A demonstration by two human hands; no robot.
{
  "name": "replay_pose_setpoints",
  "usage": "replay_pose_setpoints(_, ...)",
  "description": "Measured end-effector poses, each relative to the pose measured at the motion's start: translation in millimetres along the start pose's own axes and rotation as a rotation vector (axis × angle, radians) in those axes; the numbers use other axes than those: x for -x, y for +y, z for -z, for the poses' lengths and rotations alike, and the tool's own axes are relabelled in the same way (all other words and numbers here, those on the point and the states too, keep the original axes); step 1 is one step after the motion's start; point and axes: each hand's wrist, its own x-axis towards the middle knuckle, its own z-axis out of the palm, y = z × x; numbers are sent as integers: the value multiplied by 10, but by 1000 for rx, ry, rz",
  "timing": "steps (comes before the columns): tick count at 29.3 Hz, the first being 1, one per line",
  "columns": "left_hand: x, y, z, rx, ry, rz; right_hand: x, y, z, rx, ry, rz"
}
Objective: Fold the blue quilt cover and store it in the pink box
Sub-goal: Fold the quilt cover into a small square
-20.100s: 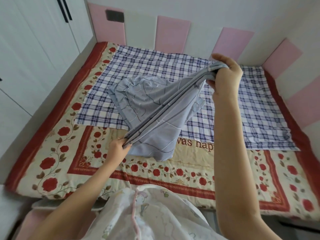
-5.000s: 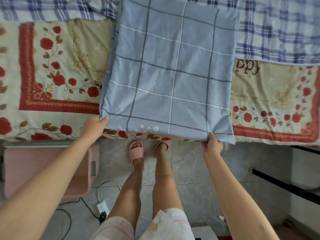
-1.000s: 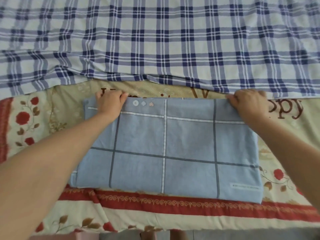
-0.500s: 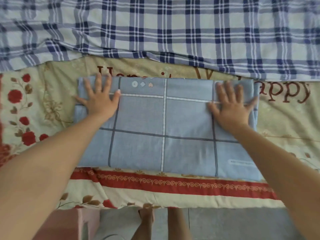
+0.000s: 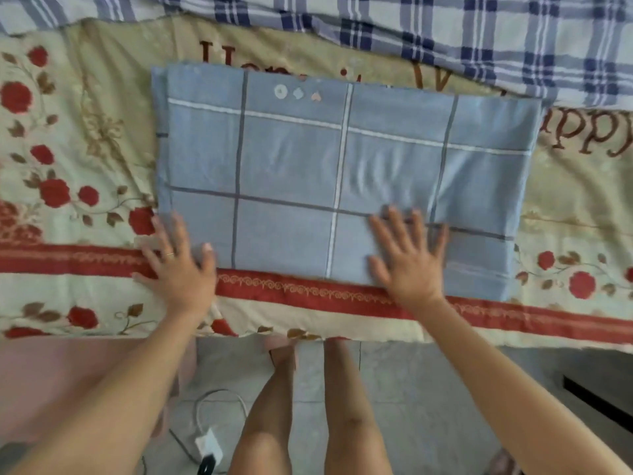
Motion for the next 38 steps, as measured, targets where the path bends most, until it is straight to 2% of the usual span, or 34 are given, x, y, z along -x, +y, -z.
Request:
replay_pose_setpoints(4,-52,-115,71,-31,-76,16,368,628,-36,-92,-63,-435)
replay_pose_setpoints(7,10,10,101,-56,-89,97,471,473,27,-238,-61,-822)
replay_pose_setpoints(8,44,114,150,-32,-61,118,413,388,101,-274,-14,-903)
replay_pose_setpoints(9,88,240,202,-13,-28,84,364,296,168,-261,22,-897)
replay_pose_setpoints(11,194,522,295,-11,8,-111,245,12,320,-177,56,-655)
replay_pose_setpoints(14,304,907,221,-155,-50,-509,47,-549,407,-102,40,-48)
replay_pose_setpoints(16,294,1053,159,-258,-99,-622,-59,-786,395,12,-23,296)
replay_pose_setpoints(17,266,1105,140,-307,-132,-626,-131,-735,364,36,-35,348)
replay_pose_setpoints(18,231,1136,133,-332,-177,-604,-193,-607,326,21,-26,317)
replay_pose_setpoints(19,194,1191,151,-363,-220,-582,-218,-412,287,-42,-6,201)
replay_pose_setpoints(22,76,1311,310,-219,-342,-333,-190,164,209,-257,66,-424)
replay_pose_setpoints(24,-32,1501,510,-126,-399,-221,-149,366,237,-386,112,-737)
replay_pose_setpoints(26,-98,1530,629,-64,-457,-133,-207,286,306,-424,119,-809)
replay_pose_setpoints(28,-126,1541,651,-106,-424,-201,-287,221,364,-410,141,-749)
replay_pose_setpoints(31,-308,1535,696,-227,-357,-441,-559,361,509,-235,114,-268)
replay_pose_setpoints(32,-462,1574,712,-245,-345,-444,-727,515,548,-190,96,-197)
replay_pose_setpoints(33,-565,1588,753,-201,-315,-379,-840,668,596,-171,87,-239)
replay_pose_setpoints(34,-764,1698,744,-126,-274,-306,-980,867,589,-178,104,-389)
replay_pose_setpoints(36,-1037,1865,772,43,-250,-102,-1161,1123,651,-363,147,-748)
replay_pose_setpoints(38,-1143,2029,750,31,-267,-27,-1279,1136,725,-546,153,-1014)
